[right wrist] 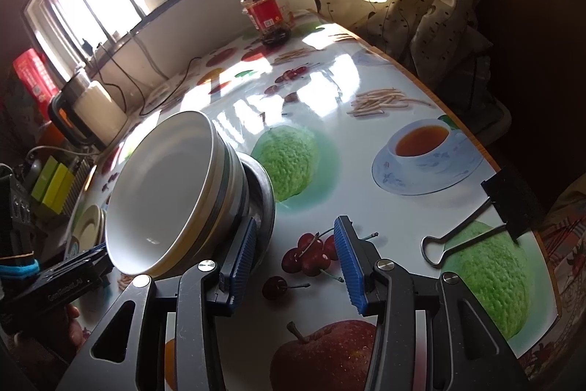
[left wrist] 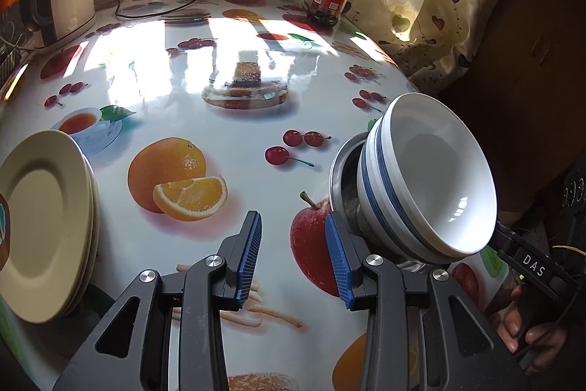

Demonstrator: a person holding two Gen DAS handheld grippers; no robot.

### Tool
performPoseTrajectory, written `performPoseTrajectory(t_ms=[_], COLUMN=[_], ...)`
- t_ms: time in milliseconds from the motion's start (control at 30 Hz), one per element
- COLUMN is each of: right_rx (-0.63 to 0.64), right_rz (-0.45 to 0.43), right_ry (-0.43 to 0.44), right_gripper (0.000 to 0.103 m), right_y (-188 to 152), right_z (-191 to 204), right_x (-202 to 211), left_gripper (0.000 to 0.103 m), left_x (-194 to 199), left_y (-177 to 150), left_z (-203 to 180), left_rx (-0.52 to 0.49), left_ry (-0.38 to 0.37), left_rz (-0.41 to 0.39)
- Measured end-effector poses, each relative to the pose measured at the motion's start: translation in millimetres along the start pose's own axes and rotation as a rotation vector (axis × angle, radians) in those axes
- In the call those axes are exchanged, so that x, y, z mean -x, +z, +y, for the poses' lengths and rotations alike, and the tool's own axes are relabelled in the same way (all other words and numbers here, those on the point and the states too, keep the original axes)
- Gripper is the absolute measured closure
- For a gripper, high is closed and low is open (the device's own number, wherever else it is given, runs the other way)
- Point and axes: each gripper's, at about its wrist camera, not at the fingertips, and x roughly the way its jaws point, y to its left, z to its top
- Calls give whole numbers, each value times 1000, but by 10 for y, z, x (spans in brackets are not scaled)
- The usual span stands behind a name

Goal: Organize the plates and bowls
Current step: 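Lift the metal bowl with its nested white bowls using both tools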

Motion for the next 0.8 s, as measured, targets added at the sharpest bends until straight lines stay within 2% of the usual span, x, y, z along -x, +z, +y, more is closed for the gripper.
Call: performPoseTrajectory(t_ms=[200, 300, 433, 800], right_rx=[3, -4, -3, -2], right_rz=[-2, 0, -1, -2], right_ry=[4, 12, 9, 15], right_gripper=[59, 59, 60, 62], right_y=[0, -2, -3, -11], right_z=[8, 7, 12, 19], right_x=[-10, -10, -11, -12], left_gripper=[65, 65, 65, 65], left_x=[6, 29, 4, -42], left_y=[16, 22, 20, 33], left_z=[11, 37, 4, -58], left_rx=[2, 25, 4, -4], left_ry=[-23, -71, -52, -87], left_rz=[8, 9, 15, 15])
